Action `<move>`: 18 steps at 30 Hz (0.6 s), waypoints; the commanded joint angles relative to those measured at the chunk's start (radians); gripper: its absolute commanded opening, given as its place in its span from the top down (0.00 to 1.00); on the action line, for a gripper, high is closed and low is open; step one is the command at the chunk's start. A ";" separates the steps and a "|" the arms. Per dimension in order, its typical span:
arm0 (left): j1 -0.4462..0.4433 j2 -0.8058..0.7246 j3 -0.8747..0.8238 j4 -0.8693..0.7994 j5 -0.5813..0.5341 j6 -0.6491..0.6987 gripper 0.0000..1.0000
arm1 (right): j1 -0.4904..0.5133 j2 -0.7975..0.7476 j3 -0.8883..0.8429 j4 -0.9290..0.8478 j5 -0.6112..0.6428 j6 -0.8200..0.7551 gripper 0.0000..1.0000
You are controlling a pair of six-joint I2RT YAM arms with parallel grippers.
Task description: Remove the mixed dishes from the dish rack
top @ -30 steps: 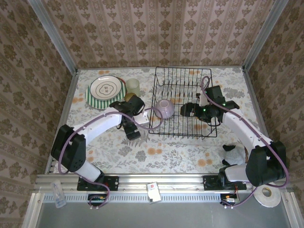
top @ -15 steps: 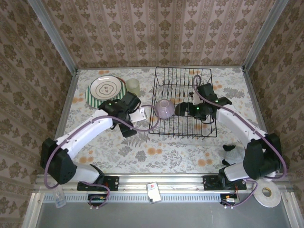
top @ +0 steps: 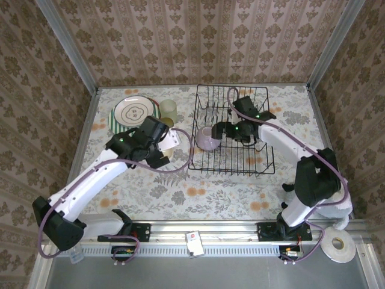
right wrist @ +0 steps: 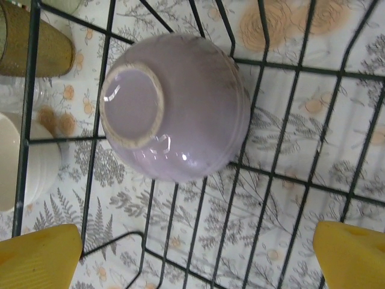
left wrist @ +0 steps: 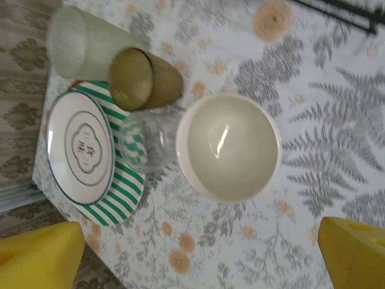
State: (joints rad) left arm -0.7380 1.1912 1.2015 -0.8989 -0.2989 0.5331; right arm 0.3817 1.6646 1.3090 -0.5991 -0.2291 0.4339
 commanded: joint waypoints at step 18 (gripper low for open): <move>0.113 0.048 0.060 0.240 0.304 -0.587 0.00 | 0.089 0.345 0.369 -0.108 0.218 0.027 0.00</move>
State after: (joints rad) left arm -0.6323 1.2324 1.2407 -0.6998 -0.0566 0.0422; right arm 0.4564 1.9766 1.6291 -0.6594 -0.0555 0.4492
